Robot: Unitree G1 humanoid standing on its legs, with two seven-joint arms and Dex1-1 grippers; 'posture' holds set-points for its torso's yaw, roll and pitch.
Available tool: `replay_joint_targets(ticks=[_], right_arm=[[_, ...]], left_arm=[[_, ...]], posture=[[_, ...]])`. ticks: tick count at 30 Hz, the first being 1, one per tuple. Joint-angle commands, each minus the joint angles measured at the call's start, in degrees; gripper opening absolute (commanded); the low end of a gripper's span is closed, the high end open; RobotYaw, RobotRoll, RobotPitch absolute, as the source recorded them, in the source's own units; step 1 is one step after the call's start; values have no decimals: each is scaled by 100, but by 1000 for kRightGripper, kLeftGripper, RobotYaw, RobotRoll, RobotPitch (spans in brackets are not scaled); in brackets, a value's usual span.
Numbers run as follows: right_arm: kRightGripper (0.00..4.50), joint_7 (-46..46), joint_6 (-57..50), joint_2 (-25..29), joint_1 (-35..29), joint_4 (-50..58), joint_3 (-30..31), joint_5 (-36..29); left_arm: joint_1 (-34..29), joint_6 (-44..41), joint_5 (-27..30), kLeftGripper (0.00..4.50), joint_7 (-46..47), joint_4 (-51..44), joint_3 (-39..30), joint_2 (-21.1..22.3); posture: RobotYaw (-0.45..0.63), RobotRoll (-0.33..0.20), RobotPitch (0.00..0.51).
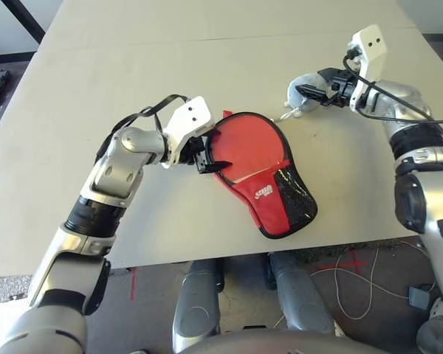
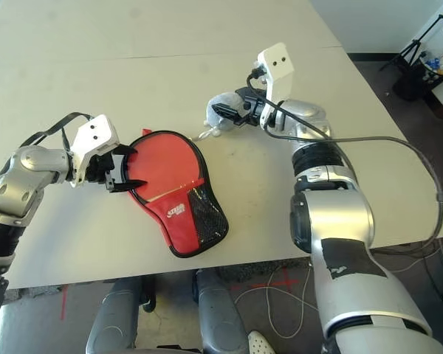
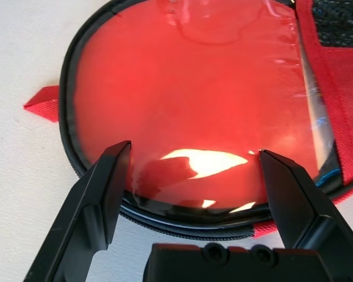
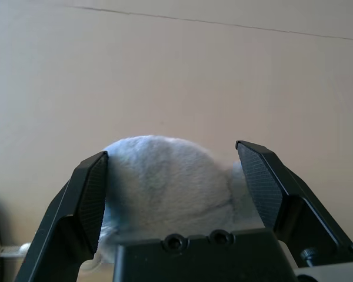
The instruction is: Store the ping-pong paddle in its case and zip it.
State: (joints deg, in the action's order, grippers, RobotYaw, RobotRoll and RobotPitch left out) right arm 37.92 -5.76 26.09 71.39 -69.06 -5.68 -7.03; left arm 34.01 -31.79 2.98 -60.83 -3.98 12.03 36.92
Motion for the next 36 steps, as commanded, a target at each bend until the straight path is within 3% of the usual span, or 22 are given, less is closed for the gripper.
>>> replay_joint_targets(ticks=[1,6,13,24,27,36], right_arm=[[4500,-371,-64,0,15,-210,-308,-122],[4500,-459,-203,-7,-37,-276,-474,-133],[4500,104,-788,-73,-74,-252,-485,-177],[4500,1076,-1365,-177,-233,-22,-66,84],[3907,1059,-1374,-150,-256,5,-39,91],[1353,1356,-1232,87,-334,273,-97,-15]], left_arm=[[-367,-248,-29,4465,-75,10,409,47],[-403,-324,1,4465,-46,-83,402,65],[-371,-312,0,4465,-22,-50,406,43],[-344,-268,23,4465,11,26,385,19],[-335,-264,38,4500,23,42,383,23],[-205,-427,-5,4500,79,131,524,-25]], posture=[[26,0,289],[27,0,289],[24,0,293],[26,0,301],[25,0,301],[21,0,301]])
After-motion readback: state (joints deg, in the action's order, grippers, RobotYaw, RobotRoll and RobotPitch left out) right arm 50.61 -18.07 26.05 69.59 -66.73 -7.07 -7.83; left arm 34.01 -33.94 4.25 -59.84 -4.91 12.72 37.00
